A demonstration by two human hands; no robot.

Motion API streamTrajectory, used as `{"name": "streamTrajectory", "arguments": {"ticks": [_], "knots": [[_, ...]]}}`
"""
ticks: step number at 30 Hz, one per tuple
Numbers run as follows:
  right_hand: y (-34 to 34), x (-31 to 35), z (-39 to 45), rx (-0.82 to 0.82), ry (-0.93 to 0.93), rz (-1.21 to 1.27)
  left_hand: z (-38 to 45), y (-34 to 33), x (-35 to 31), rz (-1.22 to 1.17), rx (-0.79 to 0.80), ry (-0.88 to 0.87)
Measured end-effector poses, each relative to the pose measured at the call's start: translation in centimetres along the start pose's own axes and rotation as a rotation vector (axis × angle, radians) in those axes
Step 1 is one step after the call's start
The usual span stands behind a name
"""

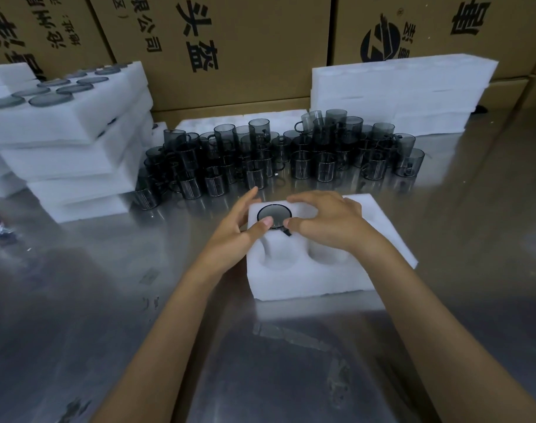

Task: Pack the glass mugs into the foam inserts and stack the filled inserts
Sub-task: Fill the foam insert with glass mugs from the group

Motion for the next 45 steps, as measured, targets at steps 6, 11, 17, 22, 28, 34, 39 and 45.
{"name": "streamTrajectory", "arguments": {"ticks": [6,11,17,22,28,34,39,45], "knots": [[1.0,-0.3,1.5,0.131,-0.039,0.111,1.1,1.4,1.5,-0.369,-0.307,0.139],[0.3,-1.3,2.4,0.061,-0.069,0.253,4.2,5.1,3.1,-0.100,-0.796,0.089],[-0.6,-2.0,3.2,-0.017,-0.062,0.322,7.5,7.0,3.2,0.142,-0.837,0.034],[-0.8,-2.4,3.1,-0.064,-0.033,0.301,9.0,7.6,3.6,0.282,-0.807,0.055],[-0.6,-2.2,2.9,-0.080,-0.018,0.280,9.1,7.6,3.6,0.496,-0.874,0.033],[-0.6,-2.1,2.6,-0.099,-0.003,0.236,9.4,7.7,3.9,0.531,-0.846,0.093],[-0.6,-2.1,2.6,-0.107,0.003,0.218,9.6,7.1,3.5,0.493,-0.819,-0.034],[-0.8,-2.2,2.9,-0.117,-0.012,0.217,12.2,8.7,0.9,0.653,-0.815,-0.202]]}}
Point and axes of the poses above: each hand's wrist, its own z-axis towards the middle knuckle, its own y-axis out of the back of the hand, x = y × z, the point moved 2 cm from there along z, towards the middle knuckle, and after that the axes turned 8 degrees about -x, right-handed, at the moved point
